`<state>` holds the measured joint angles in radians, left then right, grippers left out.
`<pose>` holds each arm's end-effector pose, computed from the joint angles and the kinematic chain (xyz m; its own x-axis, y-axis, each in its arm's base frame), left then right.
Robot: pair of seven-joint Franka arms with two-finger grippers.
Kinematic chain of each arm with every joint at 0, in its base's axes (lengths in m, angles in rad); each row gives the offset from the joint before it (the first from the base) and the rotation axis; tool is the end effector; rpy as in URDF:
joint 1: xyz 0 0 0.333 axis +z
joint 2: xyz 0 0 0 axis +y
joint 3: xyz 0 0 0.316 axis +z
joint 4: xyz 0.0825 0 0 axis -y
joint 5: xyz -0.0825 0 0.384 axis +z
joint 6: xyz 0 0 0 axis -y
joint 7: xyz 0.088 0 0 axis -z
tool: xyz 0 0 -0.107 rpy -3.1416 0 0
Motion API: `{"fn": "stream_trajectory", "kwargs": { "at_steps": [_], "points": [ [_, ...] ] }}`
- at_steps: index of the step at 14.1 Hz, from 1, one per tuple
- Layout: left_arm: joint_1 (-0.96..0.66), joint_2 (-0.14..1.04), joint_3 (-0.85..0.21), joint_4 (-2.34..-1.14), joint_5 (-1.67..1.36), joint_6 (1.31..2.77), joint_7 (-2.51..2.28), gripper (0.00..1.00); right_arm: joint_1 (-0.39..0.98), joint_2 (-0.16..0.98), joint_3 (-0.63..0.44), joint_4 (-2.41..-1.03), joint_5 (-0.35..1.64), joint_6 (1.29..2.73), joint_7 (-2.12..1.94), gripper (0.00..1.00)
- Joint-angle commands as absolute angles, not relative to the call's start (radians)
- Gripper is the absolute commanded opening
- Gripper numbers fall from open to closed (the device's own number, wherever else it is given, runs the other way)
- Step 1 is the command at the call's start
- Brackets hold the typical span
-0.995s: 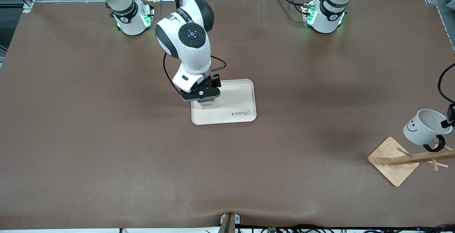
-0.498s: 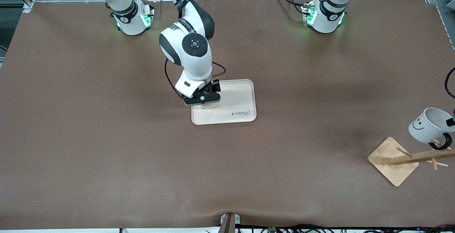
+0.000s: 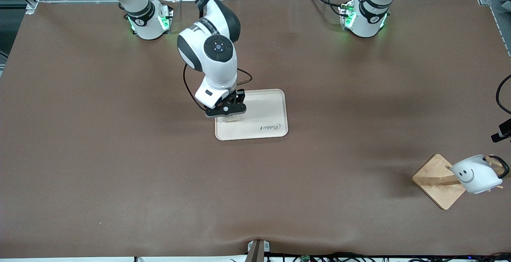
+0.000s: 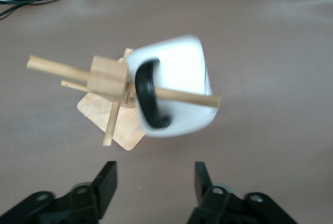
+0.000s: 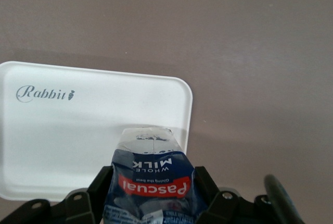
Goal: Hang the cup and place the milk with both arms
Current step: 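Carry the milk carton off the tray with the right gripper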
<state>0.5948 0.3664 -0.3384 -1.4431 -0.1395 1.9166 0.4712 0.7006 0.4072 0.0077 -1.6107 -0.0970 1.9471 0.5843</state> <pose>0.6499 0.1961 0.5045 0.9680 -0.1240 0.2182 -0.1633 -0.9714 0.1723 0.5083 0.4260 0.3862 0.9869 0.1609 -0.0137 0.1614 -0.9807 0.1101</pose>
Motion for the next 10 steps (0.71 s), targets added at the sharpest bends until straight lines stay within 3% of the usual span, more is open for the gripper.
{"fn": "stream_trajectory", "kwargs": {
  "at_steps": [1, 4, 10],
  "points": [
    [0.548, 0.316, -0.339, -1.448, -0.135, 1.901, 0.367, 1.0, 0.686, 0.383, 0.009, -1.472, -0.101, 1.751, 0.592, 0.0],
    [0.479, 0.267, -0.339, -1.447, -0.037, 1.844, 0.202, 1.0, 0.577, 0.332, 0.005, -1.451, -0.061, 1.7, 0.54, 0.0],
    [0.374, 0.221, -0.339, -1.447, 0.049, 1.76, -0.018, 1.0, 0.218, 0.267, 0.005, -1.515, -0.06, 1.618, 0.105, 0.0]
  ]
}}
